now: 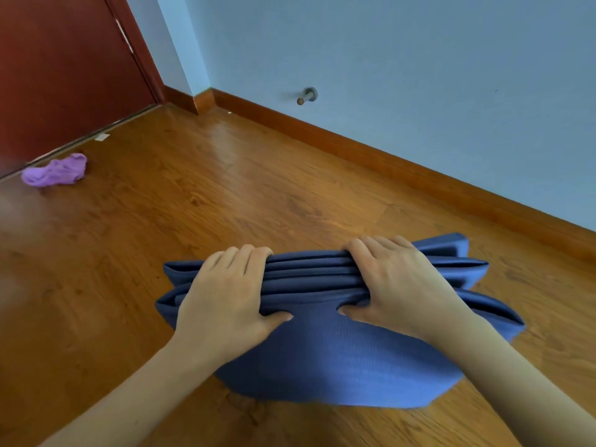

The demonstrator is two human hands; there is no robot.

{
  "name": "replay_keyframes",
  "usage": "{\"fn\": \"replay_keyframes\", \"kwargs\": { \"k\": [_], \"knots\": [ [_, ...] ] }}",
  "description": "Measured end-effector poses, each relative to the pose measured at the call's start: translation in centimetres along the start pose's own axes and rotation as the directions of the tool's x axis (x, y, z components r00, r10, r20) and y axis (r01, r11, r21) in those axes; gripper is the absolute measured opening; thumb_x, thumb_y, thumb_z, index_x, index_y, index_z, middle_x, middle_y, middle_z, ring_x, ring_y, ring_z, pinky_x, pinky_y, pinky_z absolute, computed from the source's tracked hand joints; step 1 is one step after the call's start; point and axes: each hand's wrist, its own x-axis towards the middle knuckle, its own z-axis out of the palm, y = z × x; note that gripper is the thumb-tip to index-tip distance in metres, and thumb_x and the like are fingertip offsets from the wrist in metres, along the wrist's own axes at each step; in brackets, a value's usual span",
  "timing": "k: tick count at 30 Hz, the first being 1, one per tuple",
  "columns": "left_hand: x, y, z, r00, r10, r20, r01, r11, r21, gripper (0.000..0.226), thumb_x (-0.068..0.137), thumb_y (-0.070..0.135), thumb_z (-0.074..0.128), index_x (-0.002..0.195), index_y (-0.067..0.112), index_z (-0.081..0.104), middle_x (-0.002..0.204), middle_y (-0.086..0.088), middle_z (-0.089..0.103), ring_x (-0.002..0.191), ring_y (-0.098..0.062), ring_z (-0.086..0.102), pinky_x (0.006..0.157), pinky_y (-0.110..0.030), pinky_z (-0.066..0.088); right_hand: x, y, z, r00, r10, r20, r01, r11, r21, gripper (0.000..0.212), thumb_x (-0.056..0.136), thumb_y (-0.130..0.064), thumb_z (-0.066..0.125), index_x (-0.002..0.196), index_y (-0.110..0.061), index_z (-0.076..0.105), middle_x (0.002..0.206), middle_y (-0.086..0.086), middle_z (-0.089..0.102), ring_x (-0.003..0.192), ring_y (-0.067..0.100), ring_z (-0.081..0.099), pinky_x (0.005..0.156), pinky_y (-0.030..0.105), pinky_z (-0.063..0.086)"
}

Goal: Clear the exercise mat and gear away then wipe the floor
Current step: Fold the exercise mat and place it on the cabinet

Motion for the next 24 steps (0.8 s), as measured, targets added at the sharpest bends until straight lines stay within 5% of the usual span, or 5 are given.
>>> {"fn": "replay_keyframes", "kwargs": {
  "k": [4, 12, 24],
  "knots": [
    [-0.7, 0.7, -0.2, 0.998, -0.041, 0.055, 0.042, 0.999, -0.001, 0.072, 0.067, 0.063, 0.066, 0.115, 0.011, 0.054, 0.099, 0.0, 0.06, 0.092, -0.022, 0.059, 0.089, -0.038, 0.047, -0.3, -0.2, -0.2, 0.998, 0.023, 0.064, -0.024, 0.999, 0.028, 0.06, 0.06, -0.052, 0.066, 0.105, -0.014, 0.057, 0.089, -0.003, 0.061, 0.081, 0.019, 0.06, 0.076, 0.033, 0.049],
    [-1.6, 1.3, -1.4, 0.981, -0.092, 0.17, 0.101, 0.994, -0.043, 0.067, 0.075, 0.06, 0.055, 0.122, 0.014, 0.051, 0.111, 0.0, 0.061, 0.103, -0.021, 0.056, 0.096, -0.037, 0.043, -1.6, -1.0, -1.1, 0.994, 0.041, 0.104, -0.051, 0.994, 0.095, 0.07, 0.062, -0.048, 0.073, 0.12, -0.017, 0.05, 0.094, -0.002, 0.062, 0.081, 0.02, 0.059, 0.074, 0.032, 0.044],
    [-7.5, 4.0, -4.2, 0.954, -0.073, 0.29, 0.083, 0.996, -0.023, 0.084, 0.058, 0.037, 0.084, 0.127, 0.01, 0.044, 0.118, -0.008, 0.059, 0.11, -0.028, 0.054, 0.098, -0.044, 0.042, -7.4, -5.2, -2.9, 0.985, 0.059, 0.163, -0.078, 0.991, 0.11, 0.069, 0.065, -0.04, 0.076, 0.122, -0.013, 0.048, 0.098, 0.006, 0.061, 0.085, 0.028, 0.058, 0.081, 0.036, 0.031]
  ]
}}
